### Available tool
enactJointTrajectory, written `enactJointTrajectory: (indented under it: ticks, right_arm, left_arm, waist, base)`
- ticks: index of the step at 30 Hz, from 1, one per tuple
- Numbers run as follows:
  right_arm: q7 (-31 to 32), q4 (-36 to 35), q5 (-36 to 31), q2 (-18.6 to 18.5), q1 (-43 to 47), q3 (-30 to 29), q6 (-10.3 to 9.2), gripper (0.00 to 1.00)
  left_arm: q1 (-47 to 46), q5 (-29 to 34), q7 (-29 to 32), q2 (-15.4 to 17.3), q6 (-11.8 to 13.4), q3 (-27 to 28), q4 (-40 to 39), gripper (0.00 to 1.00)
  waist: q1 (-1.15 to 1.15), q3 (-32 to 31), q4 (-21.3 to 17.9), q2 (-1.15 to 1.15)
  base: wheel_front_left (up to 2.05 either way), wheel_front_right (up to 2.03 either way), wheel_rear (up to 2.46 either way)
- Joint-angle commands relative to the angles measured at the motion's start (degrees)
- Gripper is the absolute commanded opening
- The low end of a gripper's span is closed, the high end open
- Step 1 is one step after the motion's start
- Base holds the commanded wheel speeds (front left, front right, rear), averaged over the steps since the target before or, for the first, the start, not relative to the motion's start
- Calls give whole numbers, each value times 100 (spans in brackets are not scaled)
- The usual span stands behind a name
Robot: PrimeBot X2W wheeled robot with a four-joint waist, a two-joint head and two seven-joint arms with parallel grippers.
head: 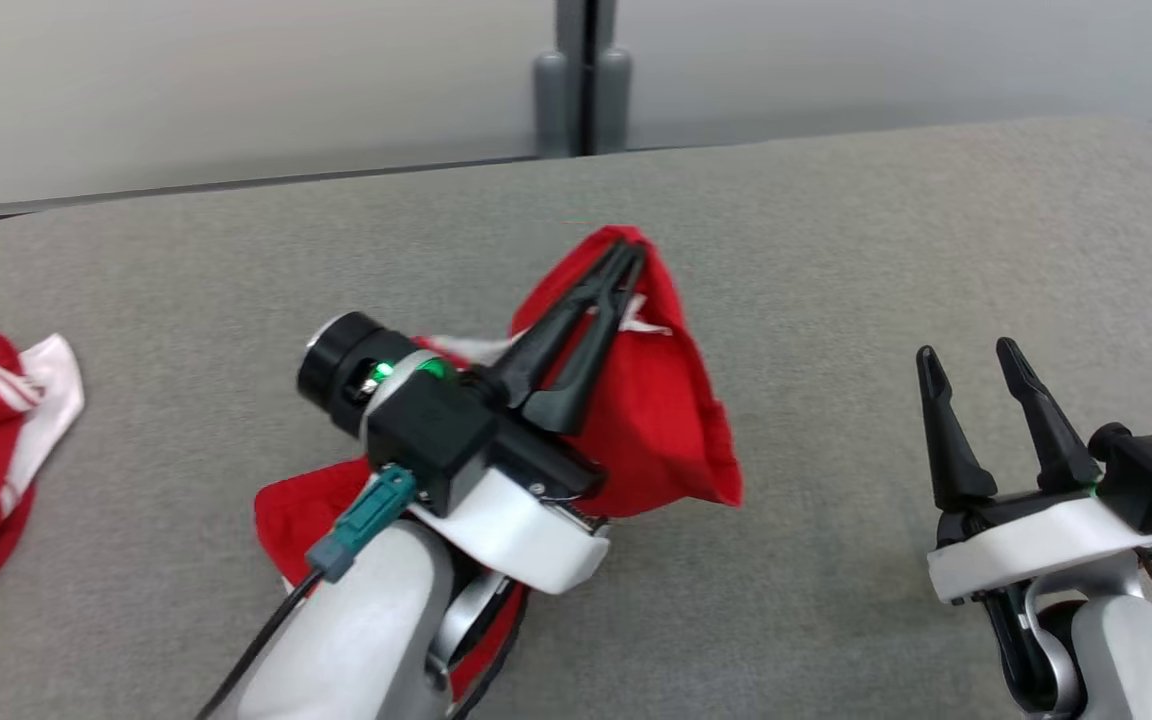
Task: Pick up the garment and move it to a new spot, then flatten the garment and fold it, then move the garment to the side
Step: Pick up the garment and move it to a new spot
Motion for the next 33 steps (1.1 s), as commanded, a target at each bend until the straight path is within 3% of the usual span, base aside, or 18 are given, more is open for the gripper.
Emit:
enactJointTrajectory:
  ticks: [1,6,10,19,21,28,33]
  right_arm:
    - [-87,34,52,33,-143,24,0,100]
    - [-280,247,199,124,-323,124,0,100]
    - [-474,489,327,200,-427,126,0,100]
    - [-774,909,461,242,-633,212,0,100]
    - [-808,990,477,224,-688,218,0,100]
    - [-869,1133,428,79,-753,213,0,100]
    - [-790,1083,339,-25,-620,118,0,100]
  left_arm:
    - [-280,-78,-48,6,16,-190,60,0]
    - [-1101,-343,-119,13,174,-1052,465,0]
    - [-1565,-424,132,23,219,-1639,1171,0]
    - [-1660,-668,537,10,52,-2427,2596,0]
    - [-1666,-699,524,6,3,-2587,2752,100]
    - [-1530,-930,-81,6,145,-2632,2714,100]
    - [-1312,-1101,-583,67,573,-2189,2483,100]
  waist:
    - [0,471,-765,0]
    - [0,918,-1524,0]
    - [0,1244,-1872,0]
    - [0,1535,-1886,0]
    - [0,1531,-1798,0]
    - [0,1272,-1377,0]
    - [0,969,-1012,0]
  base:
    - [0,0,0]
    - [0,0,0]
    - [0,0,0]
    - [0,0,0]
    - [0,0,0]
    - [0,0,0]
    - [0,0,0]
